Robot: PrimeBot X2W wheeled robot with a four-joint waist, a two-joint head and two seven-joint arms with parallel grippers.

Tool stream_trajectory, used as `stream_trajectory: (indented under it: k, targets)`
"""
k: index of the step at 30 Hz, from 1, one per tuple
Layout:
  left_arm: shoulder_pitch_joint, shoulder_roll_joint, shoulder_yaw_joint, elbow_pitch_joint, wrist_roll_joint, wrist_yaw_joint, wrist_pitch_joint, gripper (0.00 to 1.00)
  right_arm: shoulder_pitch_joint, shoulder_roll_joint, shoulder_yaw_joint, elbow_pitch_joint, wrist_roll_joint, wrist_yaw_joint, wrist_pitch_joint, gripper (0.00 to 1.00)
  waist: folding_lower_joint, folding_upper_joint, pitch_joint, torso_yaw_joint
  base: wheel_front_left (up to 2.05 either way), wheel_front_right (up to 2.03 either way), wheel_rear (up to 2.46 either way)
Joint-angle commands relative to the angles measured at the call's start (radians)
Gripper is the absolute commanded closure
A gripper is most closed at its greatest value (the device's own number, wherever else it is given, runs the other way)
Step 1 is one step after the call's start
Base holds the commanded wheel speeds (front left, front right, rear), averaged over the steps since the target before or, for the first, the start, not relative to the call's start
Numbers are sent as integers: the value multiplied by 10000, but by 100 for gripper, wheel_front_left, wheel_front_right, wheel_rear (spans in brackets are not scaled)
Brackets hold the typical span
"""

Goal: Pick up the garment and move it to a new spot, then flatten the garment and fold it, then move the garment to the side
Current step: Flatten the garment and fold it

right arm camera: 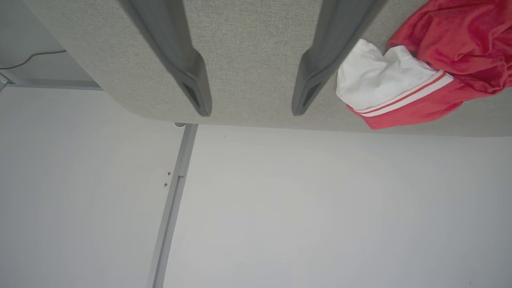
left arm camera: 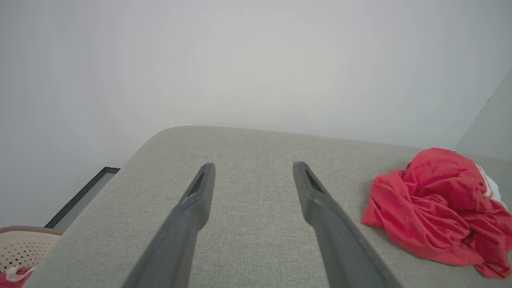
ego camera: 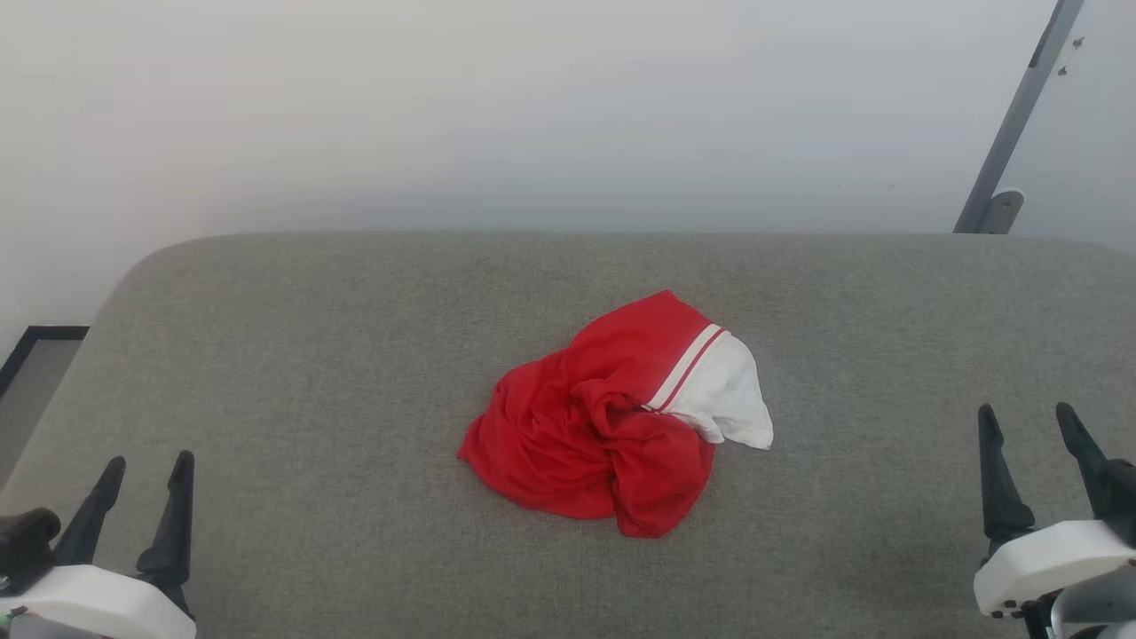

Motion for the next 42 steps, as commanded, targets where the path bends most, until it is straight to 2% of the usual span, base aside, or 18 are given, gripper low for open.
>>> stream_trajectory:
  k: [1,9,18,33,37,42]
  targets:
    - [130,-87,61,0,193,-49,-45,0,69,41,29,13,54,1,6,0,0,0,0,-3,0,0,0]
    - [15,-355,172,-50,289,-212,-46,0,29,-34,339,-11,136,1,175,0,0,0,48,144,0,0,0]
    - [-305,-639,-179,-259,386,-328,35,0,-659,-484,976,490,505,1,867,0,0,0,368,960,0,0,0]
    - [-1517,-1343,-777,-292,653,-636,31,0,-3074,-2017,2259,2369,1474,1,3399,0,0,0,2219,2485,0,0,0]
    - [-1755,-1522,-845,-158,721,-728,9,0,-3482,-2269,2626,2886,1730,1,4057,0,0,0,2480,2682,0,0,0]
    - [-2066,-1784,-843,60,765,-889,-25,0,-3971,-2433,3134,3688,2150,1,5471,0,0,0,2751,2876,0,0,0]
